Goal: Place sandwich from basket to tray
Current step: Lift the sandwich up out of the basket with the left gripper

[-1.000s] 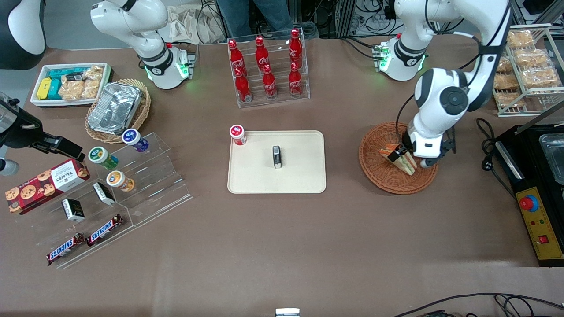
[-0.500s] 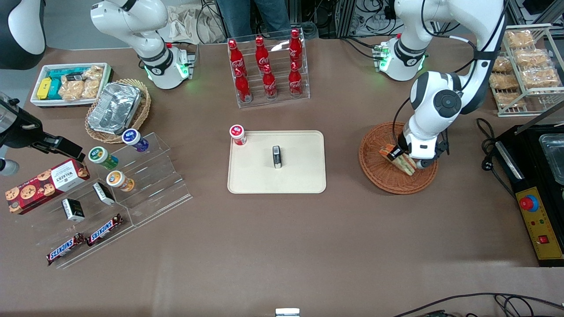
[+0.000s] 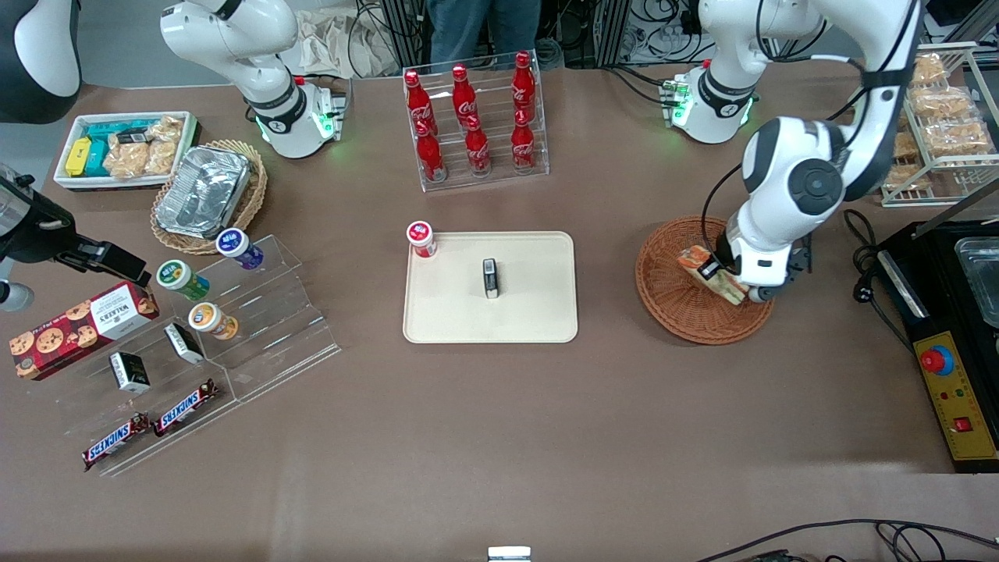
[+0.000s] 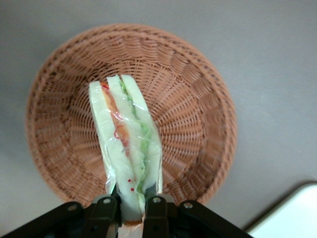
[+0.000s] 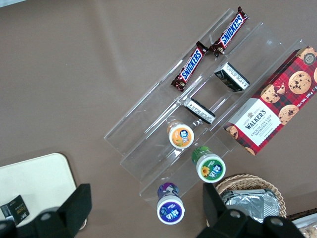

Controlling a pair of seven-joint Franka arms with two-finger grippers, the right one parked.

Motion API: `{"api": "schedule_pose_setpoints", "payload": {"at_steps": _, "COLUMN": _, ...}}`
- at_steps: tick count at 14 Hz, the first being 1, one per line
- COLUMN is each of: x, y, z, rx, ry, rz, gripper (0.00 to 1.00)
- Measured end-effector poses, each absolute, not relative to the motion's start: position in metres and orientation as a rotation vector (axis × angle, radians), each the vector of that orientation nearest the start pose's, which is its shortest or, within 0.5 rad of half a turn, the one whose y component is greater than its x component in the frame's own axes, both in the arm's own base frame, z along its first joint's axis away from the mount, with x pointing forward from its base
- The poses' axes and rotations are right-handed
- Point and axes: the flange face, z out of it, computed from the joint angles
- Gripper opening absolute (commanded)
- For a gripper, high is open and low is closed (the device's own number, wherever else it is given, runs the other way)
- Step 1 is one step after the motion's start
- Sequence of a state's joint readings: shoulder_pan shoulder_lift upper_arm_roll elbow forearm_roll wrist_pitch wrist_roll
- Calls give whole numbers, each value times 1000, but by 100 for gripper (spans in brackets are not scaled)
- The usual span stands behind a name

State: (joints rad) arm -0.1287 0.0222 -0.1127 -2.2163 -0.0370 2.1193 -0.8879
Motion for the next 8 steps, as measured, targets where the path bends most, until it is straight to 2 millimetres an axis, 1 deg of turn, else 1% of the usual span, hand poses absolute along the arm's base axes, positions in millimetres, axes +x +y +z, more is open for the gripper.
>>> {"api": "schedule_pose_setpoints", "payload": {"at_steps": 3, "x": 524, "y": -130, "z": 427, "rx": -2956, "ry": -924, "rz": 206, "gripper": 0}}
{"api": "schedule_pose_setpoints", "payload": {"at_steps": 5, "x": 532, "y": -131, "z": 473, "rx": -2978, "ry": -848, "rz": 218, "gripper": 0}}
{"api": "schedule_pose_setpoints", "payload": {"at_steps": 6, "x": 534, "y": -131, "z": 492, "rx": -2988, "ry": -804, "rz": 230, "gripper": 0}}
{"api": "schedule_pose_setpoints", "payload": {"at_steps": 7, "x": 534, "y": -131, "z": 507, "rx": -2996, "ry": -771, "rz": 239, "gripper": 0}}
{"api": "schedule_pose_setpoints", "payload": {"at_steps": 8, "x": 535, "y": -130, "z": 515, "rx": -3002, "ry": -751, "rz": 240, "gripper": 0}}
